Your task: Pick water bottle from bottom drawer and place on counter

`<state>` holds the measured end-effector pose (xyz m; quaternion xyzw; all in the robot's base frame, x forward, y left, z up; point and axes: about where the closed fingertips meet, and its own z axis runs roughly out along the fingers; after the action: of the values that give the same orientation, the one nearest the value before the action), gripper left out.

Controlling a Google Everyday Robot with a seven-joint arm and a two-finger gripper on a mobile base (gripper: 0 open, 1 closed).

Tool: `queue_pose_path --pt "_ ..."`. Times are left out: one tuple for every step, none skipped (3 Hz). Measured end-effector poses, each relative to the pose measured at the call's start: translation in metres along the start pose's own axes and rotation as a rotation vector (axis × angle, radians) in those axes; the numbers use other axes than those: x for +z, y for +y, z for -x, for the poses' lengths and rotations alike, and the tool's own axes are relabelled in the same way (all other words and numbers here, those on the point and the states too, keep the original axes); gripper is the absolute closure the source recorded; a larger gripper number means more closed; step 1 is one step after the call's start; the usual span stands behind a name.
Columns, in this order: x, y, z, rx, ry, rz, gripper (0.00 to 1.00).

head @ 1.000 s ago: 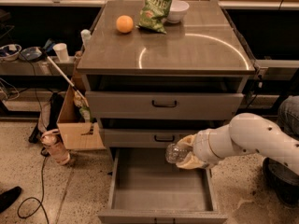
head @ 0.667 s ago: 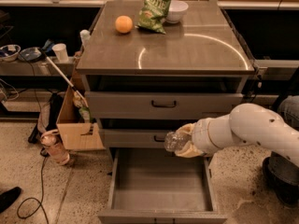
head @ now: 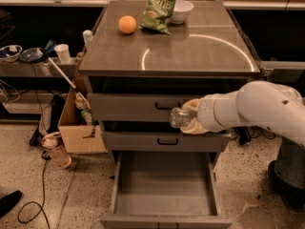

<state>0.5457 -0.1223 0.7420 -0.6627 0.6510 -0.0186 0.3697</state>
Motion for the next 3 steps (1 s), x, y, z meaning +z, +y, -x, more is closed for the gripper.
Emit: queue_pose_path --pt "-0.015 -0.029 0.001 -0.016 0.038 -0.057 1.0" --pt "-0.015 -0.029 0.002 -0.017 0.038 -0.057 1.0" --pt "-0.029 -0.039 0.007 -0.04 0.033 -0.083 1.0"
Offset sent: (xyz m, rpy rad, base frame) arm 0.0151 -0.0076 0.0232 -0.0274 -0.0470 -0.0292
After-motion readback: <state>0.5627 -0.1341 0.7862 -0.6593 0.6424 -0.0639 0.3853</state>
